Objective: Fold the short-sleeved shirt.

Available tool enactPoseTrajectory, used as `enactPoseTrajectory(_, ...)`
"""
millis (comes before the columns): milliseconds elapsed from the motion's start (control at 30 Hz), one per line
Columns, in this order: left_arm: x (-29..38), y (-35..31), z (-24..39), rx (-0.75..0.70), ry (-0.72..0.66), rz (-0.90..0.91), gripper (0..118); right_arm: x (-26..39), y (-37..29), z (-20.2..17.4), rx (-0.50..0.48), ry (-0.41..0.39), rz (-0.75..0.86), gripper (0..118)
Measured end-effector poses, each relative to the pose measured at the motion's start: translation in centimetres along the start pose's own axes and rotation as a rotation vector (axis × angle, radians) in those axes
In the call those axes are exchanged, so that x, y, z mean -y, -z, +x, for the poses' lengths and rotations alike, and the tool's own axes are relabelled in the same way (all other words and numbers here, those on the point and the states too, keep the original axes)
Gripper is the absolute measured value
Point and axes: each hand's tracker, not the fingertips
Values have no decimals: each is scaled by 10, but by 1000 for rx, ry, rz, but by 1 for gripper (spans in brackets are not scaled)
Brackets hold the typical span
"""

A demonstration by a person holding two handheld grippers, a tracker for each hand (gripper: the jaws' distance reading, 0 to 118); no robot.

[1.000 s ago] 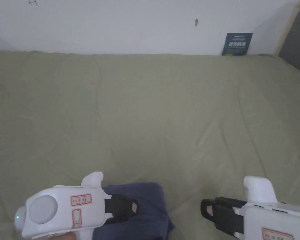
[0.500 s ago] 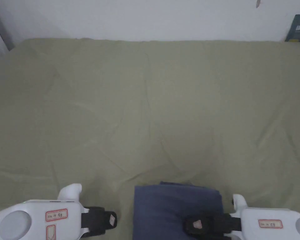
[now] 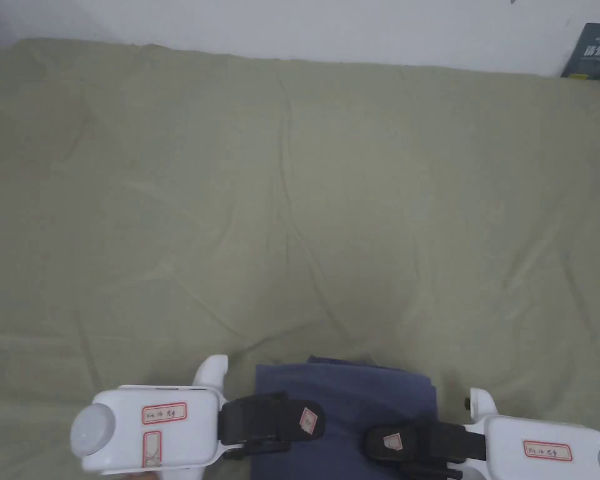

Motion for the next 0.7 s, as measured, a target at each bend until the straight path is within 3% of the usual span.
enactPoseTrajectory(33,-1,6,-4,33,-12,-7,118,1,1,-2,0,-2,-1,1)
enactPoseTrajectory(67,-3,9,-4,27,-3,-13,109,1,2,-2,1,-1,-1,0)
enactPoseTrajectory(100,-5,11,-1,20,10,-21,87,2,2,-3,2,0,0,1)
enactPoseTrajectory(133,-4,12,-2,-27,1,-7,44,3,1,-4,4,-1,3,0)
enactPoseTrajectory(167,-4,14,-5,-122,-18,-2,21,2,0,-5,3,-3,6,1)
enactPoseTrajectory(200,-2,17,-10,-183,-14,-6,21,2,0,-7,6,-5,8,1)
enactPoseTrajectory(267,-1,11,-17,-55,-83,8,21,3,-1,-9,34,-26,9,1)
enactPoseTrajectory(433,-3,-3,-5,-110,-47,-2,21,5,-12,-28,55,-81,36,0)
enactPoseTrajectory(600,-20,-69,1,-218,-3,22,21,4,-26,-54,94,-169,83,0)
enactPoseTrajectory(700,-38,-135,15,-314,-2,38,21,1,-27,-67,260,-260,183,0)
